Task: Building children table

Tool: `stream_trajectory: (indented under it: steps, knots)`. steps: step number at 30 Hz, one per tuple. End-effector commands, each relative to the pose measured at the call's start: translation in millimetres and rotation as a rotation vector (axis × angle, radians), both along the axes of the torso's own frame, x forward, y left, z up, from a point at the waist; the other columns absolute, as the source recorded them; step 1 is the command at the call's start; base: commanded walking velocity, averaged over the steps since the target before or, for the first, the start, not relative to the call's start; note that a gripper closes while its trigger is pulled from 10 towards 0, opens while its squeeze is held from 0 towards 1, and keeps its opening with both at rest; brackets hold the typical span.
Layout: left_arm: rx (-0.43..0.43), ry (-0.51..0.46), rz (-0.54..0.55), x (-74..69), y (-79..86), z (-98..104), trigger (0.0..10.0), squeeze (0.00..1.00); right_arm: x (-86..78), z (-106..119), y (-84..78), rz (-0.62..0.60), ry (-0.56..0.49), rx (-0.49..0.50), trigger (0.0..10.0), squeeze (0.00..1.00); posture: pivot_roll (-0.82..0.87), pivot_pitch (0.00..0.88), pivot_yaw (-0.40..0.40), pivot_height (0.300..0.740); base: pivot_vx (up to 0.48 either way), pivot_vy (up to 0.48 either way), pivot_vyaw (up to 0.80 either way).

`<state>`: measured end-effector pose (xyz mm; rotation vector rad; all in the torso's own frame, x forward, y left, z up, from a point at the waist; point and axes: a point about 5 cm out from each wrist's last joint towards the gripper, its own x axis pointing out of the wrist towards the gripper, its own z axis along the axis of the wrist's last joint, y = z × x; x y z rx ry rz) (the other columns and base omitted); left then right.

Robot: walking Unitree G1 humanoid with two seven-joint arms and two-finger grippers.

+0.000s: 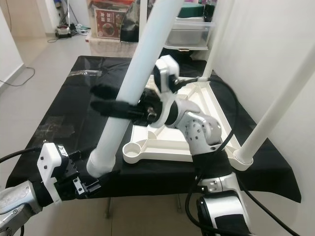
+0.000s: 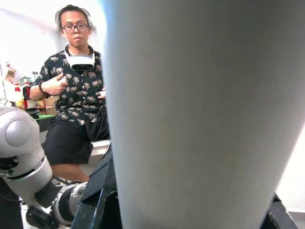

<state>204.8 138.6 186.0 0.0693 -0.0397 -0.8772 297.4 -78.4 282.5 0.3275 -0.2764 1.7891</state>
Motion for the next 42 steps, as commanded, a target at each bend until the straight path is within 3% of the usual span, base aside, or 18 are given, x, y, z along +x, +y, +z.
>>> stream_trajectory:
  steps: [1,9,10,12,13,14,16,20,31,32,33,34,36,37,41,42]
  knots:
    - [0.024,0.015,-0.025,0.0,-1.9,-1.8,10.0,0.0,-3.8,2.6,1.9,0.014,-0.036,-0.005,0.0,0.0,0.07,0.0,-0.052,0.74,0.0,0.0,0.0]
    - [0.059,0.027,-0.065,2.3,-5.8,-5.7,10.0,0.0,-7.6,-1.9,5.5,0.044,-0.033,-0.026,0.0,0.0,0.07,0.0,-0.047,0.74,0.0,0.0,0.0]
    - [0.071,0.04,-0.081,1.1,-7.3,-8.6,7.8,0.0,-7.9,-2.5,6.1,0.046,-0.033,-0.028,0.0,0.0,0.07,0.0,-0.047,0.74,0.0,0.0,0.0]
    - [0.078,0.05,-0.092,0.3,-8.3,-10.4,7.8,0.0,-7.9,-2.8,6.3,0.047,-0.035,-0.029,0.0,0.0,0.06,0.0,-0.045,0.74,0.0,0.0,0.0]
    - [0.083,0.063,-0.105,-1.1,-8.5,-12.5,0.0,0.0,-7.8,-2.9,6.5,0.047,-0.037,-0.03,0.0,0.0,0.06,0.0,-0.045,0.74,0.0,0.0,0.0]
    - [0.083,0.063,-0.105,-1.1,-8.5,-12.5,0.0,0.0,-7.8,-2.9,6.5,0.047,-0.037,-0.03,0.0,0.0,0.06,0.0,-0.045,0.74,0.0,0.0,0.0]
    - [0.163,0.087,-0.144,-6.3,-6.5,-20.9,0.0,0.0,-7.4,-2.4,7.5,0.047,-0.042,-0.033,0.0,0.0,0.06,0.0,-0.046,0.74,0.0,0.0,0.0]
    - [0.203,0.093,-0.167,-9.5,-5.8,-24.4,0.0,0.0,-7.1,-1.6,8.1,0.046,-0.046,-0.033,0.0,0.0,0.06,0.0,-0.047,0.74,0.0,0.0,0.0]
    - [0.198,0.043,-0.105,-0.6,-5.6,-19.0,0.0,0.0,-8.1,1.0,9.6,0.04,-0.061,-0.029,0.0,0.0,0.06,0.0,-0.053,0.74,0.0,0.0,0.0]
    - [0.195,0.038,-0.093,1.0,-5.7,-18.2,6.9,0.0,-7.8,0.7,10.4,0.026,-0.067,-0.032,0.0,0.0,0.05,0.0,-0.053,0.74,0.0,0.0,0.0]
    - [0.19,0.03,-0.076,2.9,-5.6,-17.3,10.0,0.0,-5.9,-1.2,12.4,-0.014,-0.064,-0.058,4.9,0.0,0.05,0.0,-0.052,0.74,0.0,0.0,0.0]
    - [0.188,0.023,-0.066,4.3,-5.6,-16.5,10.0,0.0,-3.3,-4.0,15.1,-0.054,-0.053,-0.102,10.0,0.0,0.05,0.0,-0.053,0.74,0.0,0.0,0.0]
    - [0.188,0.016,-0.059,5.3,-5.5,-15.9,10.0,0.0,0.1,-5.7,17.0,-0.094,-0.032,-0.124,10.0,0.0,0.05,0.0,-0.054,0.74,0.0,0.0,0.0]
    - [0.193,0.006,-0.05,6.6,-5.1,-15.5,10.0,0.0,6.4,-5.8,18.7,-0.155,-0.001,-0.123,10.0,0.97,0.05,0.0,-0.054,0.74,0.0,0.0,0.0]
    - [0.196,-0.002,-0.04,7.6,-4.6,-15.2,10.0,0.0,10.3,-5.3,19.4,-0.191,0.024,-0.112,10.0,1.0,0.05,0.0,-0.055,0.74,0.0,0.0,0.0]
    - [0.202,-0.01,-0.026,9.1,-3.6,-15.0,10.0,0.0,16.0,-4.5,20.4,-0.265,0.04,-0.098,10.0,1.0,0.05,0.0,-0.056,0.74,0.0,0.0,0.0]
